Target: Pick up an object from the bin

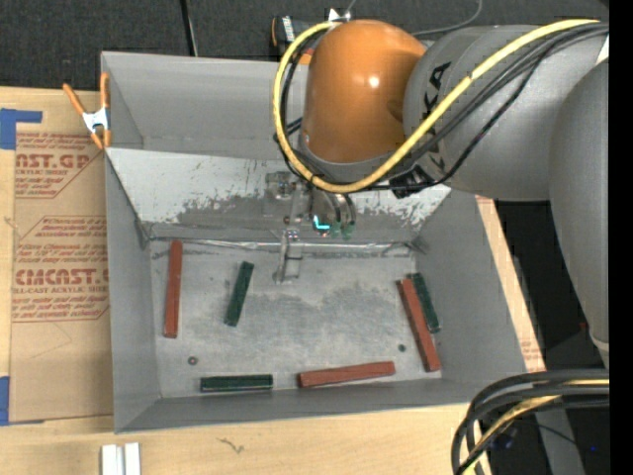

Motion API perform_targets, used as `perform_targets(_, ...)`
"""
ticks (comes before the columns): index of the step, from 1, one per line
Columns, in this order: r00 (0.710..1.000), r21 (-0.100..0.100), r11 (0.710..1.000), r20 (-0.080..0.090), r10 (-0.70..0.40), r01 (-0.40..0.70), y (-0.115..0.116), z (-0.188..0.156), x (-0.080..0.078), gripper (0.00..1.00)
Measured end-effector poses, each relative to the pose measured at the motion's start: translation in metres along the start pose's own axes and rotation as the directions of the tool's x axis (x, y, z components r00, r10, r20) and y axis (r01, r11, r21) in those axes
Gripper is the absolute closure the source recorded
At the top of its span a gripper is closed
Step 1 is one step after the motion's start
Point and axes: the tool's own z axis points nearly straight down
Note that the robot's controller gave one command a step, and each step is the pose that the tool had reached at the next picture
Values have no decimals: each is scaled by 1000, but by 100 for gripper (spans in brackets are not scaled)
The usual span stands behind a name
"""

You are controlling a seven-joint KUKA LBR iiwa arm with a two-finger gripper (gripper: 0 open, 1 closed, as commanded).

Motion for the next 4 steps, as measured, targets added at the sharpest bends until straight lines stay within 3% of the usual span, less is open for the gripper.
perform_targets(1, 887, 1, 887, 1, -461, 461, 32, 153, 3, 0)
perform_targets(2, 827, 4, 827, 7, -563, 563, 38, 119, 18, 0)
perform_targets(3, 813, 3, 813, 5, -582, 582, 36, 120, 22, 0)
perform_targets(4, 758, 3, 758, 4, -652, 652, 33, 151, 14, 0)
